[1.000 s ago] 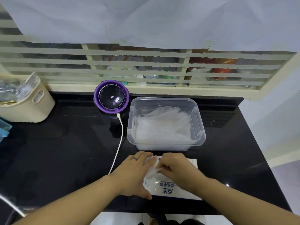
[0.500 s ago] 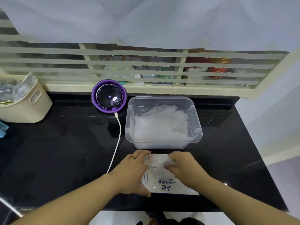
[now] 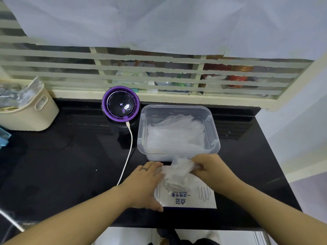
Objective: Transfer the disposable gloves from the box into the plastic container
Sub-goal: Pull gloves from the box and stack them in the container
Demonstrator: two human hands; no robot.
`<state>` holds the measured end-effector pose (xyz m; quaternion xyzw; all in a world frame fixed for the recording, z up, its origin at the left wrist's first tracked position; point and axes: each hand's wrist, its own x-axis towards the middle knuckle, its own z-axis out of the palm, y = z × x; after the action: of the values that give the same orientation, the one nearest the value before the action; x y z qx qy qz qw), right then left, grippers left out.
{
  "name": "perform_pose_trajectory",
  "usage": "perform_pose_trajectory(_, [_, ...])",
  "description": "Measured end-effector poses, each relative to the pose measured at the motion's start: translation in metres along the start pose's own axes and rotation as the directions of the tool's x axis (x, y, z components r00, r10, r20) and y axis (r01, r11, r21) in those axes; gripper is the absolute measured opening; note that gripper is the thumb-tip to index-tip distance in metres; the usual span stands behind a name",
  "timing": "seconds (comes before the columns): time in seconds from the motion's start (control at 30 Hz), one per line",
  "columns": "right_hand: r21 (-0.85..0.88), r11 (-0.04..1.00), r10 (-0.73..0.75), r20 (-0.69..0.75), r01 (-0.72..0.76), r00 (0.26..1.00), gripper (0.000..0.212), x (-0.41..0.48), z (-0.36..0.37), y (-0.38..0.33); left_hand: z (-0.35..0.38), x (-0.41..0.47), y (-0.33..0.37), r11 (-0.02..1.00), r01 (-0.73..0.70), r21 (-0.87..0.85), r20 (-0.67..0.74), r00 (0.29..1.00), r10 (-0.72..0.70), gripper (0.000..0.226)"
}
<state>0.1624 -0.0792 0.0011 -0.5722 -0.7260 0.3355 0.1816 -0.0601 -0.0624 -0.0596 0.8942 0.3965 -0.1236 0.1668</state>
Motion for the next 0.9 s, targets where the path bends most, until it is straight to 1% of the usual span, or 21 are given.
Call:
perform_pose_trajectory(0.07, [0.038, 0.998, 0.044, 0.034, -0.045, 0.998, 0.035, 0.001, 0.001, -0.003, 0.002, 0.003, 0.002, 1.0, -0.003, -0.003, -0.005, 1.0, 0.003, 0.112])
perform_pose_trajectory(0.17, [0.068, 0.987, 0.137, 0.091, -0.143, 0.986, 0.033, 0.007, -0.002, -0.004, 0.004, 0.003, 0.001, 0.999, 0.023, -0.038, -0.005, 1.0, -0.023, 0.117])
perform_pose_trajectory(0.27, [0.213, 0.954, 0.193, 0.109, -0.213, 0.975, 0.021, 0.006, -0.01, -0.005, 0.001, -0.001, -0.001, 0.987, 0.013, -0.16, -0.047, 0.999, -0.02, 0.116])
perform_pose_trajectory(0.3, [0.268, 0.934, 0.21, 0.117, -0.234, 0.971, 0.022, 0.005, -0.012, -0.007, -0.002, -0.003, -0.001, 0.974, 0.006, -0.227, -0.083, 0.996, -0.026, 0.113])
perform_pose_trajectory(0.37, [0.371, 0.891, 0.23, 0.128, -0.261, 0.965, 0.026, 0.002, -0.011, -0.01, -0.009, -0.007, 0.001, 0.912, 0.006, -0.411, -0.165, 0.983, -0.081, 0.102])
perform_pose_trajectory(0.43, [0.452, 0.851, 0.243, 0.11, -0.267, 0.964, 0.026, 0.002, -0.008, -0.011, -0.015, -0.01, 0.007, 0.798, -0.001, -0.602, -0.258, 0.946, -0.193, 0.093])
perform_pose_trajectory(0.47, [0.477, 0.839, 0.248, 0.093, -0.262, 0.964, 0.025, 0.001, -0.006, -0.012, -0.018, -0.012, 0.012, 0.751, -0.019, -0.66, -0.3, 0.923, -0.24, 0.09])
perform_pose_trajectory(0.5, [0.492, 0.832, 0.255, 0.075, -0.259, 0.964, 0.025, 0.002, -0.004, -0.013, -0.019, -0.013, 0.016, 0.731, -0.044, -0.681, -0.339, 0.904, -0.261, 0.086])
perform_pose_trajectory(0.53, [0.502, 0.826, 0.261, 0.062, -0.256, 0.963, 0.024, 0.002, -0.002, -0.013, -0.02, -0.013, 0.02, 0.734, -0.072, -0.675, -0.373, 0.892, -0.255, 0.081])
perform_pose_trajectory(0.63, [0.478, 0.843, 0.265, 0.033, -0.248, 0.964, 0.028, 0.004, 0.005, -0.013, -0.023, -0.007, 0.029, 0.802, -0.173, -0.571, -0.479, 0.864, -0.154, 0.066])
perform_pose_trajectory(0.67, [0.463, 0.852, 0.268, 0.018, -0.245, 0.963, 0.03, 0.005, 0.006, -0.011, -0.024, -0.004, 0.029, 0.809, -0.175, -0.561, -0.484, 0.862, -0.149, 0.062])
perform_pose_trajectory(0.73, [0.455, 0.859, 0.286, -0.048, -0.234, 0.957, 0.033, 0.006, 0.009, -0.007, -0.022, 0.0, 0.027, 0.819, -0.133, -0.558, -0.459, 0.872, -0.171, 0.051])
perform_pose_trajectory(0.77, [0.453, 0.861, 0.307, -0.096, -0.234, 0.947, 0.034, 0.006, 0.009, -0.006, -0.02, 0.0, 0.024, 0.831, -0.127, -0.541, -0.464, 0.869, -0.169, 0.046])
perform_pose_trajectory(0.8, [0.452, 0.86, 0.331, -0.145, -0.235, 0.932, 0.033, 0.005, 0.01, -0.004, -0.018, -0.001, 0.021, 0.845, -0.151, -0.512, -0.497, 0.855, -0.149, 0.042])
perform_pose_trajectory(0.87, [0.47, 0.848, 0.376, -0.212, -0.243, 0.902, 0.034, 0.003, 0.013, 0.002, -0.009, -0.005, 0.013, 0.886, -0.232, -0.402, -0.588, 0.807, -0.055, 0.033])
perform_pose_trajectory(0.9, [0.488, 0.837, 0.398, -0.235, -0.247, 0.887, 0.035, 0.002, 0.014, 0.005, -0.004, -0.008, 0.006, 0.908, -0.263, -0.325, -0.607, 0.795, 0.012, 0.03])
